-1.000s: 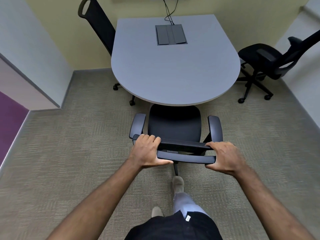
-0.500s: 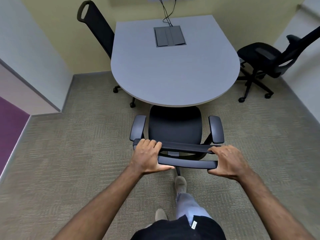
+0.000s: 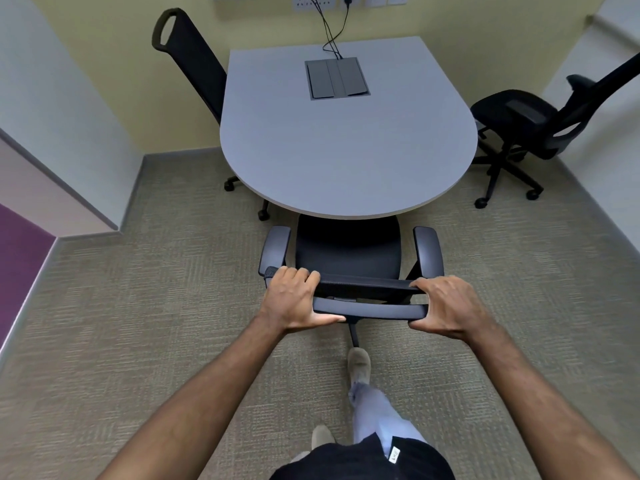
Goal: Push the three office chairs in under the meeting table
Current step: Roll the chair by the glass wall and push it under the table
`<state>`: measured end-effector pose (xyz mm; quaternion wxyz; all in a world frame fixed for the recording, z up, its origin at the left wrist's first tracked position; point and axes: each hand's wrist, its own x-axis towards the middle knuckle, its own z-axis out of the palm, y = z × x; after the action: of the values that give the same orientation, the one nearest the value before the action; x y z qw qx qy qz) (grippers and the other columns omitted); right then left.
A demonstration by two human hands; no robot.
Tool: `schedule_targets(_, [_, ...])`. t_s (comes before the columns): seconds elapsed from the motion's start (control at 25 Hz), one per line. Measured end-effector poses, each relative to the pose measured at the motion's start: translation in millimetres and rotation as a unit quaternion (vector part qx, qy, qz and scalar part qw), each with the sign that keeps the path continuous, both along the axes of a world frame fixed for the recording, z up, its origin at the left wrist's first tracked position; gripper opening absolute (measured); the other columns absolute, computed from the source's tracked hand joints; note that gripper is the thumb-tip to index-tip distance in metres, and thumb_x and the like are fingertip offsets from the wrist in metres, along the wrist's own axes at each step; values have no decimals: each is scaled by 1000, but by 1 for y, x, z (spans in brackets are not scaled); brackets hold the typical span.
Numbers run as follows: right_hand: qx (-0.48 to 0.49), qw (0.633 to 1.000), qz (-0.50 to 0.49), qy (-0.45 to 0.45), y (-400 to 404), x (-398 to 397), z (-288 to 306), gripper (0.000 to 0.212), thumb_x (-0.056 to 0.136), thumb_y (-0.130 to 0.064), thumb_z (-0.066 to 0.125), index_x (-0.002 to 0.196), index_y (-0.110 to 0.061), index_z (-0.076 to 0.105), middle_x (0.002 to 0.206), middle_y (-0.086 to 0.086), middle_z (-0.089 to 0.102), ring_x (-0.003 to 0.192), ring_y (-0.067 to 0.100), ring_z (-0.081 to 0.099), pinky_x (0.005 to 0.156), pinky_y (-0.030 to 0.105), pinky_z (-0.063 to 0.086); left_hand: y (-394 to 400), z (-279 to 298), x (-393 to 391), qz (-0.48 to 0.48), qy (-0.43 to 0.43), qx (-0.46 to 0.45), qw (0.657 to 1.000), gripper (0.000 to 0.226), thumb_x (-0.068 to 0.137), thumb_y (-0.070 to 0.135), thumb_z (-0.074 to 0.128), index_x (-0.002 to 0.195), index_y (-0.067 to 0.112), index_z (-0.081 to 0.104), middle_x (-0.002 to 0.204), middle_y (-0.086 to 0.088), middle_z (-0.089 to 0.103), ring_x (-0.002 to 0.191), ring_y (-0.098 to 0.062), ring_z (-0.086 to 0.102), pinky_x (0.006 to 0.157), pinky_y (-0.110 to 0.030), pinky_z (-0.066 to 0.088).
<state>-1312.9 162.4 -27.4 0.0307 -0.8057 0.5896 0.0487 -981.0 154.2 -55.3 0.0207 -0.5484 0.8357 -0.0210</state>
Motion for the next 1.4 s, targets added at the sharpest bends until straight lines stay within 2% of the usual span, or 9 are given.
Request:
schedule_targets(0.12, [11,1000,-3,-7,-19,2,1,83,58,-75,53,125,-31,73,102,-8,80,95,20,75,83,37,58,-15,-1,1,8,-9,-1,1000,104,71,107,27,102,15,65,92,-5,68,82,-26,60,86,-42,46])
schedule_targets(0.28, [13,1000,0,-14,-43,4,0,85,57,-76,50,126,-32,73,102,-8,80,95,21,75,81,35,58,-38,-1,3,15,-18,-3,1000,104,70,109,27,101,17,64,91,-4,67,82,-26,60,86,-42,46])
schedule_targets(0.48, [18,1000,9,-4,-73,9,-3,79,67,-76,66,131,-30,69,104,-8,79,97,19,74,83,35,58,-69,1,10,15,-35,9,999,104,69,109,25,108,19,61,98,-4,67,87,-25,60,90,-43,46])
schedule_targets(0.68, [22,1000,-8,-20,-102,4,-7,83,65,-74,71,134,-28,66,102,-8,79,96,19,74,81,35,58,-101,6,4,15,-44,9,999,99,72,106,29,106,18,59,96,-4,65,83,-23,54,88,-42,43])
schedule_targets(0.84, [10,999,-3,-32,-131,0,-5,82,64,-76,60,132,-30,68,104,-7,79,95,21,73,73,31,47,-121,7,-5,34,-18,8,999,95,75,104,31,102,18,60,95,-4,66,84,-23,55,87,-42,42])
schedule_targets(1.0, [3,998,-1,-56,-157,-11,-7,78,63,-74,60,127,-31,69,103,-7,78,94,19,72,73,30,44,-144,6,-15,41,-10,-3,999,97,75,104,31,105,17,64,96,-4,68,87,-24,60,88,-42,44])
schedule_targets(1.24, [-30,996,2,-79,-170,-20,-17,66,65,-70,69,120,-35,72,101,-13,77,93,15,73,79,32,54,-158,3,-19,43,-19,-19,999,98,73,105,30,102,18,64,92,-3,67,83,-23,58,83,-41,42])
schedule_targets(1.4, [-49,995,-1,-83,-172,-23,-20,64,64,-69,70,118,-37,73,101,-15,77,95,15,73,81,33,55,-159,1,-23,46,-4,-25,999,95,73,104,34,99,18,64,92,-2,67,83,-24,59,81,-40,42])
